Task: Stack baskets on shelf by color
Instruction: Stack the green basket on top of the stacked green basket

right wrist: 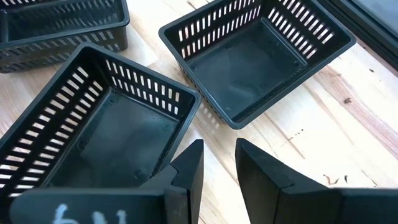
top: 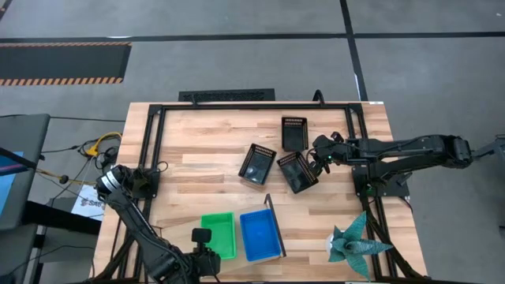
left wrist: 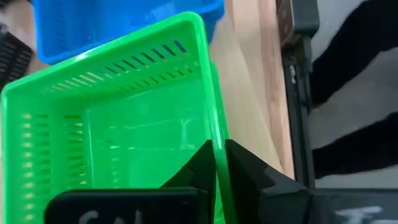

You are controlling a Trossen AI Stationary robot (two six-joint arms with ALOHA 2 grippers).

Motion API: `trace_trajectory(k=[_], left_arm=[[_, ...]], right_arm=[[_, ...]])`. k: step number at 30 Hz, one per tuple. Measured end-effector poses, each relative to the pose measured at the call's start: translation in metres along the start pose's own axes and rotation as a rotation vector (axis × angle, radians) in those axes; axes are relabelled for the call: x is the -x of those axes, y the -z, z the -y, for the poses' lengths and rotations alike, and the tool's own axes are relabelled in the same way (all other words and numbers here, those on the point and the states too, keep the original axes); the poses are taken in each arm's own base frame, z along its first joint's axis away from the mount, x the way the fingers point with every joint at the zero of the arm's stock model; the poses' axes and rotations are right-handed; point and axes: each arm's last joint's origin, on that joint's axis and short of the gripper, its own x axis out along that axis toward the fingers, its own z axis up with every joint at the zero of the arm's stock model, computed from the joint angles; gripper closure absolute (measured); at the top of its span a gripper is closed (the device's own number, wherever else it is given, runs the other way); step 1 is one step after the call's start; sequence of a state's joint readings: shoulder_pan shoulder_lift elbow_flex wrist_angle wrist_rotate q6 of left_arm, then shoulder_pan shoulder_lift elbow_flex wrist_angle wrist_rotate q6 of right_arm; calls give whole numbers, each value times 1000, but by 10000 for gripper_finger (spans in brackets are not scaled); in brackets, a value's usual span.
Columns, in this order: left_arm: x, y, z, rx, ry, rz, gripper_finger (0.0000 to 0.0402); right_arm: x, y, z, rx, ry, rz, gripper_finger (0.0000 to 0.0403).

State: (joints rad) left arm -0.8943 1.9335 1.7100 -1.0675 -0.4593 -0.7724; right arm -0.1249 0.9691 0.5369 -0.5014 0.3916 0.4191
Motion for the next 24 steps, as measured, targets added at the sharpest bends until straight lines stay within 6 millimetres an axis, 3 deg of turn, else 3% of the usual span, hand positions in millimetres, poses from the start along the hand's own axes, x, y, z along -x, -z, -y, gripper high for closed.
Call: trace_trajectory(k=[9, 24], left_arm=[[8, -8, -4, -66, -69, 71, 401], [1, -6, -4, 20, -14, 27, 401]], right_arm=[[0, 0, 0, 0, 0, 0, 285], [0, 0, 0, -1, 0, 0, 285]])
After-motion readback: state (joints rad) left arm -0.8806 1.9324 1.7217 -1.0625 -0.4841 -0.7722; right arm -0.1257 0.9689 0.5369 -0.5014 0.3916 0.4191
